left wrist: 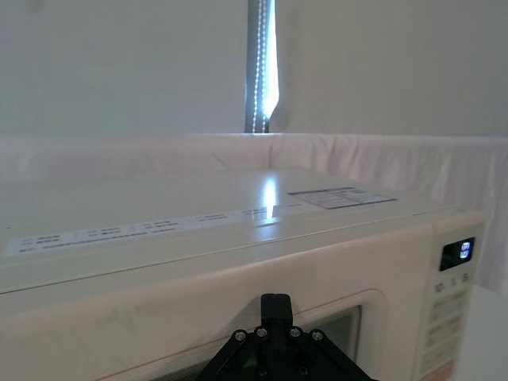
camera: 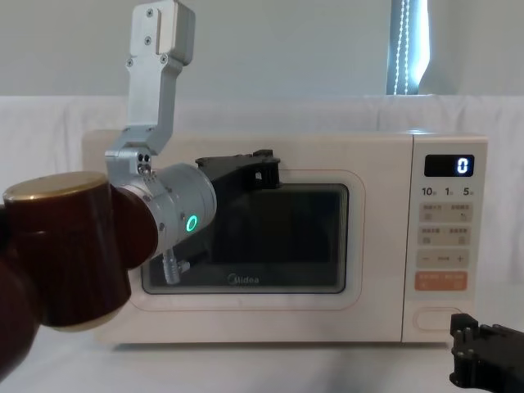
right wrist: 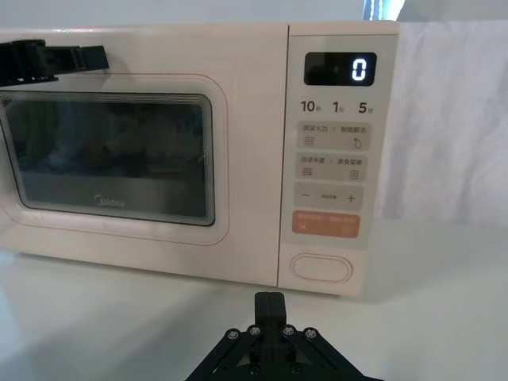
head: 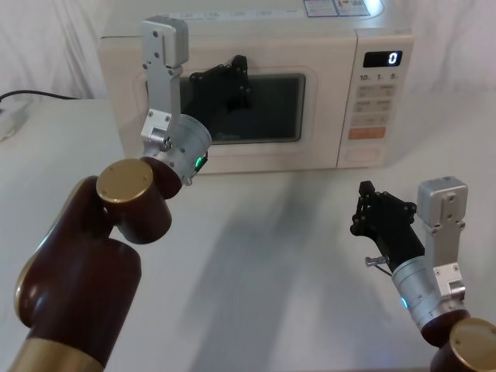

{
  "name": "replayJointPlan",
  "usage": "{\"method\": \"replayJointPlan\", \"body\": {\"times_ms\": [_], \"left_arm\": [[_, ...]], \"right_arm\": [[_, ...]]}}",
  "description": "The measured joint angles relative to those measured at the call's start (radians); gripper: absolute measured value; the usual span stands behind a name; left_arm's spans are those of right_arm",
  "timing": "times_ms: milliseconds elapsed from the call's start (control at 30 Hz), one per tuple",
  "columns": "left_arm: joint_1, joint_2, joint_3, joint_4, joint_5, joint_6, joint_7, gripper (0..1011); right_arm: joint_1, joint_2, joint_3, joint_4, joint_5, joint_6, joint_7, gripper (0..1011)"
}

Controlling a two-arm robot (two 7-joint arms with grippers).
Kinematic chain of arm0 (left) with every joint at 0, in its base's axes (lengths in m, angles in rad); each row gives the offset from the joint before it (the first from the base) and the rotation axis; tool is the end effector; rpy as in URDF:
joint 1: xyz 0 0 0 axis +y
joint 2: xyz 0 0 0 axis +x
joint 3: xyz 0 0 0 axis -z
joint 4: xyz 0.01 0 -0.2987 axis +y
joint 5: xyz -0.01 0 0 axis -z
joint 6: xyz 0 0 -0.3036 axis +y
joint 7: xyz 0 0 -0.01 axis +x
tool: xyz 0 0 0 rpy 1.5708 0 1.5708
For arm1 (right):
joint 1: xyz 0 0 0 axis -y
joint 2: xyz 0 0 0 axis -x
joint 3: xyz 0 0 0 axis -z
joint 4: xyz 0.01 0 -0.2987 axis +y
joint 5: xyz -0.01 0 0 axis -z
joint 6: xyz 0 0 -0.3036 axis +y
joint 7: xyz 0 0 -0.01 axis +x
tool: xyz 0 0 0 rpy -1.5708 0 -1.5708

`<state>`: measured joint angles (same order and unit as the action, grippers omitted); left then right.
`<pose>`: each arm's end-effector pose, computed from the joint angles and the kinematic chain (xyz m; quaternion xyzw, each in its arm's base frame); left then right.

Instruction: Press the button to open the microwave door with one hand; close the microwave door with the other hand.

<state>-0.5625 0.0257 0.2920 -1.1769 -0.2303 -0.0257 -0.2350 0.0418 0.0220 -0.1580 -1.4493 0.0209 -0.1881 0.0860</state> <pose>0.4691 -0.0741 -0.2127 -0.0784 -0.0393 0.5084 0.8566 0.3303 0.0427 -0.3323 0.0356 -0.0383 -0.6159 0.7861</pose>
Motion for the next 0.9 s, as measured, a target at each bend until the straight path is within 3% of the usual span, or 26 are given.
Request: {"method": "replayJointPlan", "body": {"times_ms": [400, 600, 900], "left_arm": [[0.105, 0.025, -0.010, -0.144, -0.022, 0.024, 0.005, 0], [0.206, 0.053, -0.032, -0.258, -0.046, 0.064, 0.029, 0], [0.329, 0.088, -0.067, -0.381, -0.074, 0.075, 0.049, 0]], "right_arm": [[0.000, 0.000, 0.000, 0.000, 0.000, 0.000, 0.000, 0], [0.000, 0.000, 0.000, 0.000, 0.000, 0.000, 0.000, 0], [0.000, 0.000, 0.000, 0.000, 0.000, 0.000, 0.000, 0]]}}
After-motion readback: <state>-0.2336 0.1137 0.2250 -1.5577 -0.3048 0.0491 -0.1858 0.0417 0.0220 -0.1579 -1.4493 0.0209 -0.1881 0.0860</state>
